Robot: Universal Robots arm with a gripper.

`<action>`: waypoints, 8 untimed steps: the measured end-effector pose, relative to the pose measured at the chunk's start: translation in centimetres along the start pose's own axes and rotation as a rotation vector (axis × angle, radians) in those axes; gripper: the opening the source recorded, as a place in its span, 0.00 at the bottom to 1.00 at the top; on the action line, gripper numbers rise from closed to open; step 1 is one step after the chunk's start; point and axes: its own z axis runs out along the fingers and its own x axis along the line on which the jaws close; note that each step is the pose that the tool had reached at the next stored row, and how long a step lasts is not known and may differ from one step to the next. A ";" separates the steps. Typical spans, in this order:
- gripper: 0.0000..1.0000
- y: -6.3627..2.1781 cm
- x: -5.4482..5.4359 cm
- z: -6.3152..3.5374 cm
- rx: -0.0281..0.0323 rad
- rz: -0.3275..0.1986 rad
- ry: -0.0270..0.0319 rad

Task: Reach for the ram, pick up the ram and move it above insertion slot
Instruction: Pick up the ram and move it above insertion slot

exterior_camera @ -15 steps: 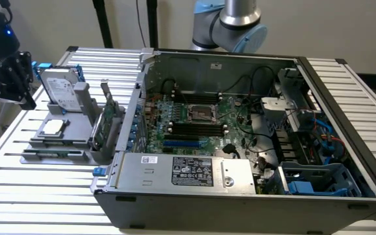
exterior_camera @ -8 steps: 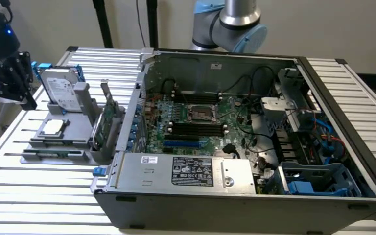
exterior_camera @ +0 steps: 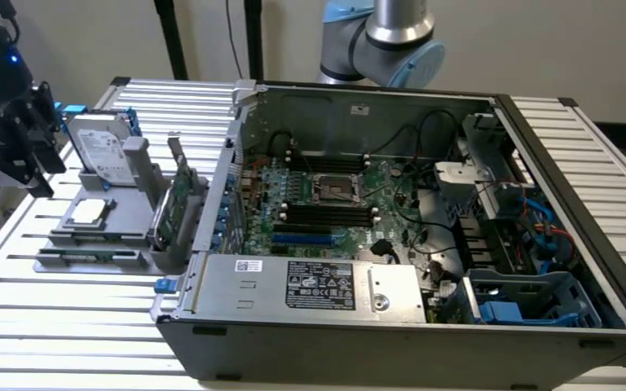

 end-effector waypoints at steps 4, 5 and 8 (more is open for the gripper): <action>0.48 0.01 0.2 0.71 0.0008 0.033 -0.0007; 0.48 0.01 0.3 0.90 0.0017 0.040 -0.0008; 0.48 0.03 0.5 1.45 0.0027 0.051 -0.0007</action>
